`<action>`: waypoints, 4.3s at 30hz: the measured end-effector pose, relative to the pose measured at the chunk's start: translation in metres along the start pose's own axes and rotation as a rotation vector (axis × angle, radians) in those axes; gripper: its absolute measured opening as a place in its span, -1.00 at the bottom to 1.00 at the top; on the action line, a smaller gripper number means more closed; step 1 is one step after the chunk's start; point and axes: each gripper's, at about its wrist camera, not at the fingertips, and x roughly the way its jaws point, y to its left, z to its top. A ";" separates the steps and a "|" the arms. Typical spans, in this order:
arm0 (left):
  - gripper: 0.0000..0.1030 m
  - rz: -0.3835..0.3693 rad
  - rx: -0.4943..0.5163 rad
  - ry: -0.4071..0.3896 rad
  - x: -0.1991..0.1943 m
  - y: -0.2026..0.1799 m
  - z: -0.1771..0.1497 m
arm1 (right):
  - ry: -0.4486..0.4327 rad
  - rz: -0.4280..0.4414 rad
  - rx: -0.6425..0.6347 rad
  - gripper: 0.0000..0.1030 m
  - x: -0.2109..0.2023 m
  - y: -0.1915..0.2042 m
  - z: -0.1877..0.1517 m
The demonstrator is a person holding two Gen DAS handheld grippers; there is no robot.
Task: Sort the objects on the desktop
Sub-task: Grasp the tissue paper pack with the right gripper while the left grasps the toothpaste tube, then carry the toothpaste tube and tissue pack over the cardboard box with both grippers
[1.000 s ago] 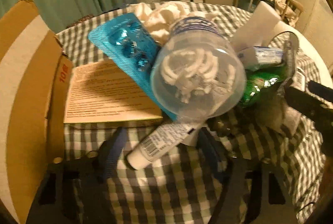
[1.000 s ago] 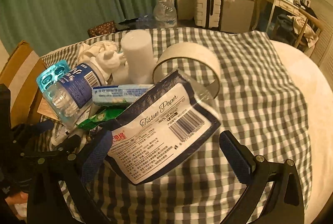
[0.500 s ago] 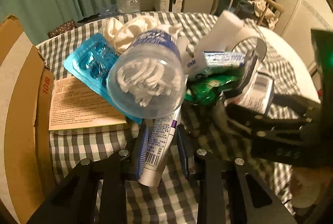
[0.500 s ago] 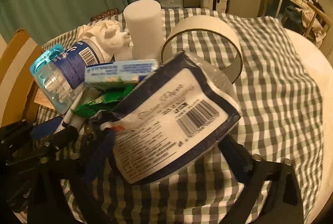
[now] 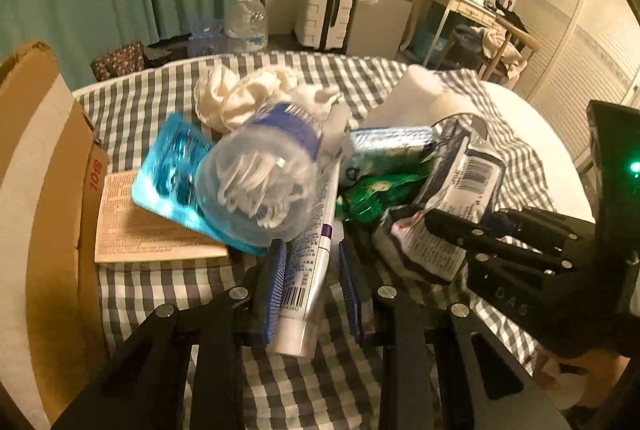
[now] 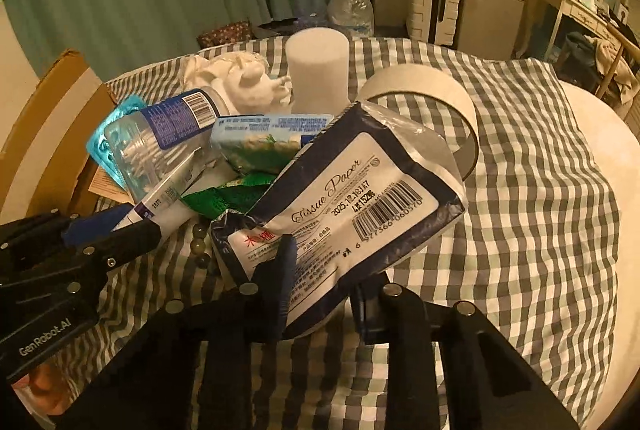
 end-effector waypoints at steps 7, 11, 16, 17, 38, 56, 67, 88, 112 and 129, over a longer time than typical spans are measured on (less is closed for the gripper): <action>-0.51 0.003 0.011 -0.038 -0.018 -0.007 0.008 | -0.040 0.002 -0.015 -0.72 -0.014 -0.001 0.008; -0.55 0.004 0.021 -0.059 -0.028 -0.011 0.008 | -0.053 0.002 -0.024 -0.79 -0.018 -0.006 0.014; -0.81 0.004 0.028 -0.084 -0.039 -0.014 0.012 | -0.069 0.016 -0.025 -0.86 -0.022 -0.007 0.018; -0.83 0.000 0.029 -0.075 -0.037 -0.014 0.013 | -0.075 0.017 -0.024 -0.86 -0.024 -0.007 0.018; -0.48 0.022 -0.002 0.170 0.027 -0.021 -0.016 | -0.249 0.026 -0.038 -0.88 -0.073 -0.010 0.034; -0.59 -0.003 0.024 -0.050 -0.049 -0.033 0.012 | -0.378 -0.002 -0.061 -0.88 -0.115 -0.008 0.042; -0.60 0.009 0.011 -0.190 -0.098 -0.033 0.020 | -0.446 -0.014 -0.090 -0.88 -0.140 0.001 0.042; -0.60 0.138 -0.069 -0.461 -0.182 -0.007 0.032 | -0.543 -0.014 -0.106 -0.88 -0.189 0.036 0.040; -0.59 0.361 -0.186 -0.461 -0.239 0.099 0.000 | -0.569 0.127 -0.200 -0.88 -0.205 0.149 0.050; -0.59 0.442 -0.288 -0.386 -0.225 0.176 -0.026 | -0.508 0.231 -0.269 -0.88 -0.159 0.232 0.063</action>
